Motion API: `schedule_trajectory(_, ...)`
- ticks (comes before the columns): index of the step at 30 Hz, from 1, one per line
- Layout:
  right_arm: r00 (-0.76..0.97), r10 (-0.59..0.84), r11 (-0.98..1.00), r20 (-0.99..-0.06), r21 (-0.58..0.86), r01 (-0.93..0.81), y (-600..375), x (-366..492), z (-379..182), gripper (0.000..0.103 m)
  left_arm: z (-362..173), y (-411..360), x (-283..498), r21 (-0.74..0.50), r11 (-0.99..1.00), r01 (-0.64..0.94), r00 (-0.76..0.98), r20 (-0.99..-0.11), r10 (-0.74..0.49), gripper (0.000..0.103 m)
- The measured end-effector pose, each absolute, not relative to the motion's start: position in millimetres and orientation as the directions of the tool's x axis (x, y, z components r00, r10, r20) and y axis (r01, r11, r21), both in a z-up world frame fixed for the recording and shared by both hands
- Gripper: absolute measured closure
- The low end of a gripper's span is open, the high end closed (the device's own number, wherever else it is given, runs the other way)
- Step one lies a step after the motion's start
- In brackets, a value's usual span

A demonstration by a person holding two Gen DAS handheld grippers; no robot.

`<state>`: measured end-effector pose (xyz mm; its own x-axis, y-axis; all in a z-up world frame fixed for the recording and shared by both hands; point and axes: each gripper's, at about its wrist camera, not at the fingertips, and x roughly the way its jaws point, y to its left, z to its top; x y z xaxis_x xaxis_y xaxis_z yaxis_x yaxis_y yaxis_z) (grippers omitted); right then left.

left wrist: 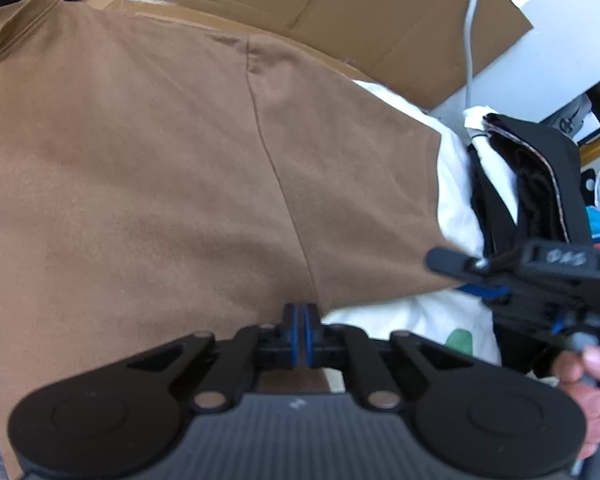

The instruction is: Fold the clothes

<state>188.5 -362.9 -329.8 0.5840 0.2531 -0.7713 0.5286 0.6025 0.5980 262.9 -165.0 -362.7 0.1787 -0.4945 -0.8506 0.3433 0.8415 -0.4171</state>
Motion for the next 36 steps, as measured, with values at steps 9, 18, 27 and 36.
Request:
schedule_trajectory(9, 0.640, 0.260, 0.685, -0.723, 0.606, 0.406, -350, 198, -296, 0.093, -370, -166, 267, -0.433, 0.843, 0.321, 0.180, -0.845, -0.503, 0.101)
schedule_trajectory(18, 0.640, 0.335, 0.753, -0.691, 0.605, 0.259, -307, 215, -277, 0.093, -380, -133, 275, -0.597, 0.792, 0.128, 0.119, -0.784, -0.609, 0.101)
schedule_trajectory(27, 0.591, 0.337, 0.833, -0.733, 0.525, 0.175, -271, 215, -281, 0.092, -351, -84, 277, -0.594, 0.792, 0.144, 0.184, -0.770, -0.611, 0.090)
schedule_trajectory(36, 0.523, 0.333, 0.878, -0.784, 0.460, 0.130, -237, 212, -300, 0.090, -341, -68, 279, -0.594, 0.794, 0.128, 0.215, -0.765, -0.607, 0.090)
